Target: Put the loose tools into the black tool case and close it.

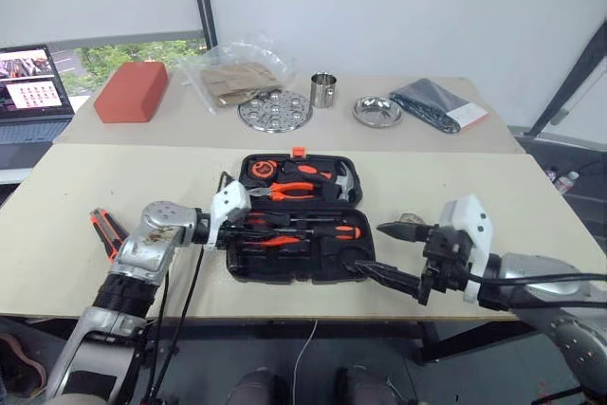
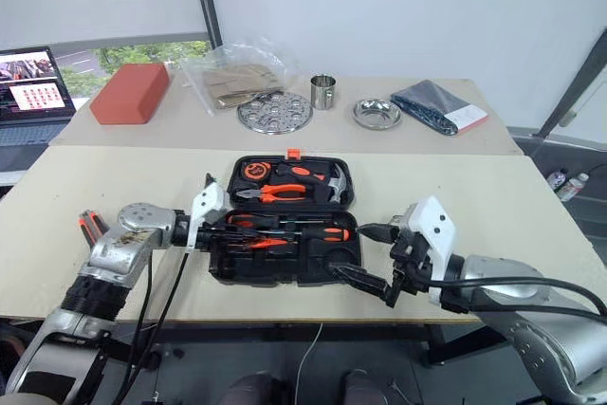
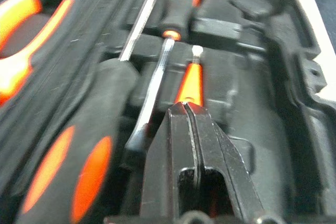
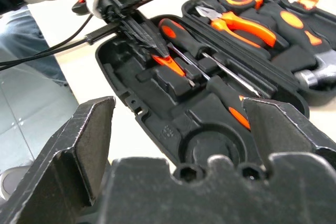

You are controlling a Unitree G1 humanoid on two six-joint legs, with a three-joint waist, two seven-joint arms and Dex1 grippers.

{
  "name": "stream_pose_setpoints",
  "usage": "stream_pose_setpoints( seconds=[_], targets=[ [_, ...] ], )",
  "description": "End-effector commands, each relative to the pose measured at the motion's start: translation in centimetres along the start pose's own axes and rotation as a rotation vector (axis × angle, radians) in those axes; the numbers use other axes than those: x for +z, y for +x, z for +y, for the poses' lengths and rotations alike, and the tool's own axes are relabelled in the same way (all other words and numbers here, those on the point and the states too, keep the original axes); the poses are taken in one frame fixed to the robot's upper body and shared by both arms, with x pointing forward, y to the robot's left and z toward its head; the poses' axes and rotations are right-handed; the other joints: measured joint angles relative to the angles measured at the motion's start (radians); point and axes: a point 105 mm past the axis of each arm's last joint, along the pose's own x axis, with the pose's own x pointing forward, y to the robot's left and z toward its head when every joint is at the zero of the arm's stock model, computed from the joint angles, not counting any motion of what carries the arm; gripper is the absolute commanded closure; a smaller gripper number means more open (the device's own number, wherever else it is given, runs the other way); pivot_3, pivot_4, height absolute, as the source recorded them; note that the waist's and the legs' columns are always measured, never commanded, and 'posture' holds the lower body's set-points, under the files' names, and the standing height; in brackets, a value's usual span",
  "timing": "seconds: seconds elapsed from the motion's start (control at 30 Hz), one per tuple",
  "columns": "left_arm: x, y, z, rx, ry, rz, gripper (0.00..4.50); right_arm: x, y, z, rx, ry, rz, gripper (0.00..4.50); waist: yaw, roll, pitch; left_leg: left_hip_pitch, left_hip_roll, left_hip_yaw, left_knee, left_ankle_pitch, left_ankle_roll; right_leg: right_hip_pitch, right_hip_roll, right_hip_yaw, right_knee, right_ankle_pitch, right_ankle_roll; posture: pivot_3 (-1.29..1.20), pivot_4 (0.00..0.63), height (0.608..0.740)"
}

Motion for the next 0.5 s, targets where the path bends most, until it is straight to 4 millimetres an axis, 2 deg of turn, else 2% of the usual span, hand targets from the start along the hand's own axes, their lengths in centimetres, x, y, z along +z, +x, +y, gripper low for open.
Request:
stream_pose_setpoints(
  seconds=[0.03,0.2,0.27,0.33,0.43,0.5],
  targets=[
    [0.0,-5.9,-0.3,0.307,-0.080,-0.067,2.03,1.5,1.4,-0.2,0.096,-0.063,-0.049,0.00,-0.012,0.000,0.000,0.000,0.000,0.000,-0.001,0.000,0.000,0.000,0.000,0.000,-0.001,0.000,0.000,0.00,0.150,0.734],
    [-2.7,-12.6,-2.5,0.709,-0.194,-0.078,0.13,1.7,3.3,-0.6,0.219,-0.084,-0.058,0.00,-0.001,-0.001,0.001,0.003,-0.001,0.001,-0.007,-0.001,-0.001,0.001,-0.002,-0.001,-0.004,-0.001,0.001,0.00,0.150,0.734],
    [-3.6,-14.7,-3.6,0.843,-0.229,-0.077,0.06,1.7,3.9,-0.7,0.255,-0.088,-0.062,0.00,0.010,-0.001,0.001,0.003,-0.002,0.000,-0.007,-0.001,-0.002,0.003,-0.003,-0.002,-0.006,-0.001,0.001,0.00,0.150,0.734],
    [-4.2,-16.5,-3.9,0.995,-0.276,-0.095,0.06,1.7,4.5,-0.7,0.295,-0.090,-0.068,0.00,0.018,-0.001,0.001,0.004,-0.003,-0.001,-0.007,-0.005,-0.009,0.004,-0.004,-0.002,-0.008,-0.001,0.001,0.00,0.150,0.734],
    [-5.1,-18.2,-3.2,1.162,-0.343,-0.083,0.06,1.7,5.1,-0.5,0.333,-0.095,-0.074,0.00,0.030,-0.001,0.001,0.005,-0.003,-0.003,-0.007,-0.004,-0.012,0.005,-0.004,-0.004,-0.011,0.000,0.000,0.00,0.150,0.734],
    [-5.4,-18.4,-1.9,1.220,-0.398,-0.071,0.06,1.8,5.3,-0.4,0.347,-0.099,-0.076,0.00,0.035,-0.001,0.001,0.006,-0.003,-0.003,-0.007,-0.003,-0.015,0.005,-0.003,-0.004,-0.011,0.002,-0.001,0.00,0.150,0.734]
  ],
)
